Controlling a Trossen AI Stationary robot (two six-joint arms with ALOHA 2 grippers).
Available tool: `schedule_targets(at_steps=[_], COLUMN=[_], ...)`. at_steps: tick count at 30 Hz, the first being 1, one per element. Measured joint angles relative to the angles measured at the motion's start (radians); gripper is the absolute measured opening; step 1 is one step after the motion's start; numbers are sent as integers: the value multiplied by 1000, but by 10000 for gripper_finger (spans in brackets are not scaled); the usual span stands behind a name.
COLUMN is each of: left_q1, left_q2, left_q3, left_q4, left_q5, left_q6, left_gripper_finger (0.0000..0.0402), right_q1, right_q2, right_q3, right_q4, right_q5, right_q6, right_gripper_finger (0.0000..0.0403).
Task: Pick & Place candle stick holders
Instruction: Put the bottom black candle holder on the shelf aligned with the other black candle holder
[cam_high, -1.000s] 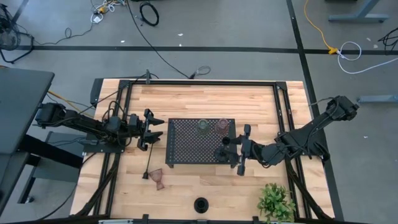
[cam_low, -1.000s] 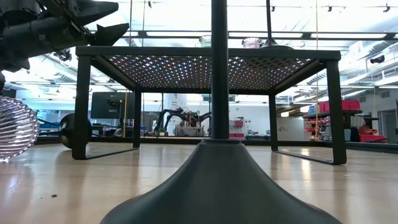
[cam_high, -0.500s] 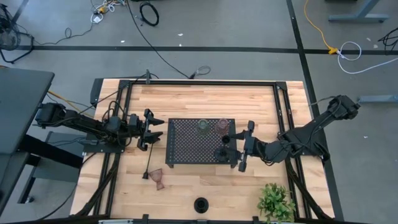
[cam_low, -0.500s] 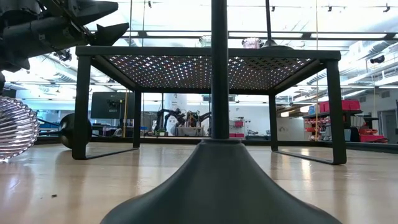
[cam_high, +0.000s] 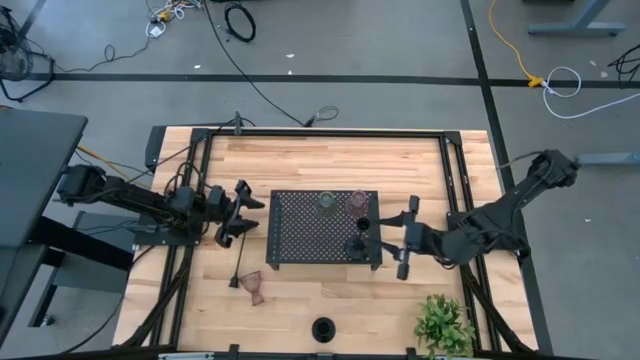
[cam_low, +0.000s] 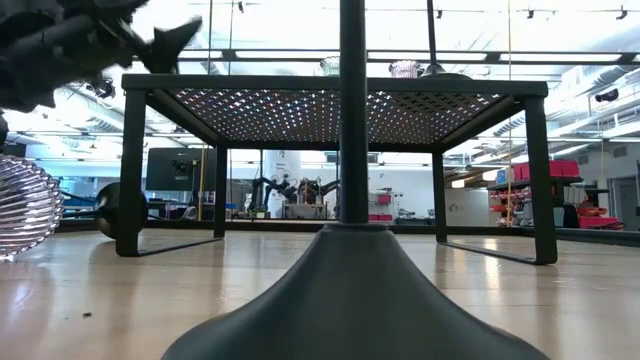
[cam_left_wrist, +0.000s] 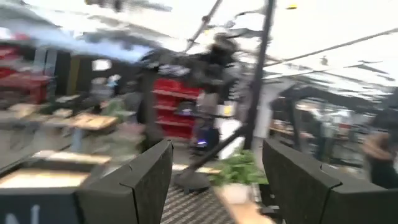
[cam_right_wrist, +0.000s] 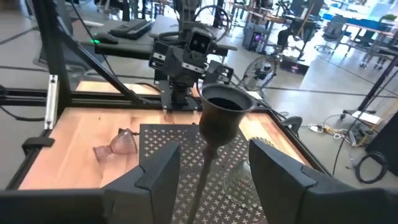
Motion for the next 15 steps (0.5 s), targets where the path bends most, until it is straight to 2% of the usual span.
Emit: schedule_targets(at_steps=[3,10,15], left_q1=[-51,-214,-348], left_q2=[0,3,23], left_q3=[47,254,359], left_q4=[-81,-556,-666], left_q5=[23,-15,-92], left_q6=[59,102,170], left_gripper_finger=[248,248,248], right_q1=[27,62,65], right_q2=[-42,-116,-139], right_q3=[0,0,0], right_q4=[-69,-179,-193], right_q5=[35,79,80], right_q6=[35,151,152], right_gripper_finger=[192,192,192])
